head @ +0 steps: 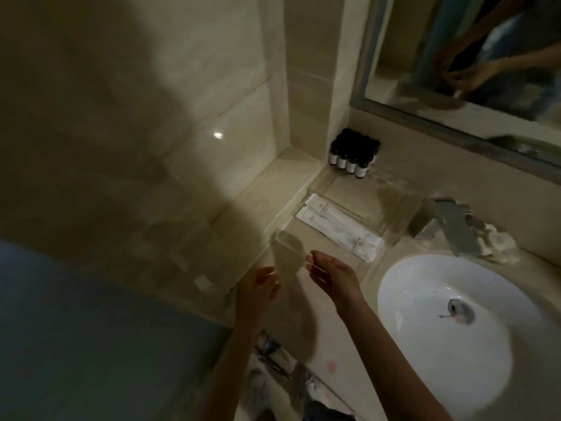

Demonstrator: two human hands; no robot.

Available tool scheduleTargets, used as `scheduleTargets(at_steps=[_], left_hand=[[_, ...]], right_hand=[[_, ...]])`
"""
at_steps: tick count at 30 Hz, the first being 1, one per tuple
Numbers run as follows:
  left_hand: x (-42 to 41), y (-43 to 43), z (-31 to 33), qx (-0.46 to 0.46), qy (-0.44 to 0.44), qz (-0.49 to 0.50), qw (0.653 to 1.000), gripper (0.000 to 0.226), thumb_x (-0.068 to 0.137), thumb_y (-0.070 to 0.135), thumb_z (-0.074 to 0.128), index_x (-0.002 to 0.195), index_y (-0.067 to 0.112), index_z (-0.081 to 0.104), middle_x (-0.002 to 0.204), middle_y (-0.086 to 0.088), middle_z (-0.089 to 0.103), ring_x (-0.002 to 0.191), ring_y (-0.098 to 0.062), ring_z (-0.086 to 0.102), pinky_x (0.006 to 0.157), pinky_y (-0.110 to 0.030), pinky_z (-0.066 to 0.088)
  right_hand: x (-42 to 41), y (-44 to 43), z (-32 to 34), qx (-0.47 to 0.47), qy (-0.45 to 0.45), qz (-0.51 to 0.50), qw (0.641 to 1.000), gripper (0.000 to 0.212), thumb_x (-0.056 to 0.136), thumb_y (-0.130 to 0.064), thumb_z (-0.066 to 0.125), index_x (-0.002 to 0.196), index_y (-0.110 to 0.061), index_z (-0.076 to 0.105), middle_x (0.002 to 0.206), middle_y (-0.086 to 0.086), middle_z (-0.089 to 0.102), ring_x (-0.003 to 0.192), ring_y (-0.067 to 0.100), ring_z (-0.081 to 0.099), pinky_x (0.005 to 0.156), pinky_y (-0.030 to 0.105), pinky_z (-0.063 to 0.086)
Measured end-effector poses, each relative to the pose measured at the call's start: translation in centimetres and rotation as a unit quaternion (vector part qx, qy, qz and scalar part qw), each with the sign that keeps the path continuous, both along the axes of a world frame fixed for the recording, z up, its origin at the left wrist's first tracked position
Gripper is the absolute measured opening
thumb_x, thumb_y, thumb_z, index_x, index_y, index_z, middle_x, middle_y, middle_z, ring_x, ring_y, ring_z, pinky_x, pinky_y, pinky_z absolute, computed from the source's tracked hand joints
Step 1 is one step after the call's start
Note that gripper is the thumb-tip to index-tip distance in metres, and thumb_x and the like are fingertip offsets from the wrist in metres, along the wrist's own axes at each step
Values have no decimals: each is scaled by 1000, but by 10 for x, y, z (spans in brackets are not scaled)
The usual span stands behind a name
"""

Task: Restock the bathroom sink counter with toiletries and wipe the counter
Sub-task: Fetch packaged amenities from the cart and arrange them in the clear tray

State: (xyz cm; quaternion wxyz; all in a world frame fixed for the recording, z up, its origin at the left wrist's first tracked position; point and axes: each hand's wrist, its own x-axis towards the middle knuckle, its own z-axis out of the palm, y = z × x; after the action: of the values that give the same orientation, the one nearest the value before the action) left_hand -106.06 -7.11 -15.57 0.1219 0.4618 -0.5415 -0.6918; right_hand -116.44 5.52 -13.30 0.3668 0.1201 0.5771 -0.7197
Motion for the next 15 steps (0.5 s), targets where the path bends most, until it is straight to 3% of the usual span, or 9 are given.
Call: scheduleTargets(at_steps=[4,8,10,15], left_hand=[[45,-3,10,-15,-3,57,998,8,88,1,64,90,8,67,79,-4,68,69,-16,64,61,-19,54],[124,-8,23,-43,-4,126,991,13,90,1,60,85,13,63,85,-10,65,66,-6,64,61,-14,51],[178,-3,34,-50,-10,177,983,8,91,3,59,94,10,64,81,-4,65,64,-2,63,59,-10,50],[338,43,42,-49,-1,358,932,17,90,5,61,107,6,64,93,-8,67,79,-13,65,65,-14,54]], right_hand=[[41,-25,8,-3,14,111,994,16,93,-18,60,103,-11,70,96,5,74,90,18,70,82,28,54],[100,-59,8,-12,-9,220,975,14,93,-14,59,101,-8,68,92,6,74,87,17,69,78,26,54],[142,-76,10,-23,-21,284,958,12,94,-11,56,100,-6,65,87,4,71,80,14,66,73,22,53],[281,-97,18,-24,-11,436,900,18,92,-8,58,108,-2,64,84,3,67,76,12,61,69,18,51]])
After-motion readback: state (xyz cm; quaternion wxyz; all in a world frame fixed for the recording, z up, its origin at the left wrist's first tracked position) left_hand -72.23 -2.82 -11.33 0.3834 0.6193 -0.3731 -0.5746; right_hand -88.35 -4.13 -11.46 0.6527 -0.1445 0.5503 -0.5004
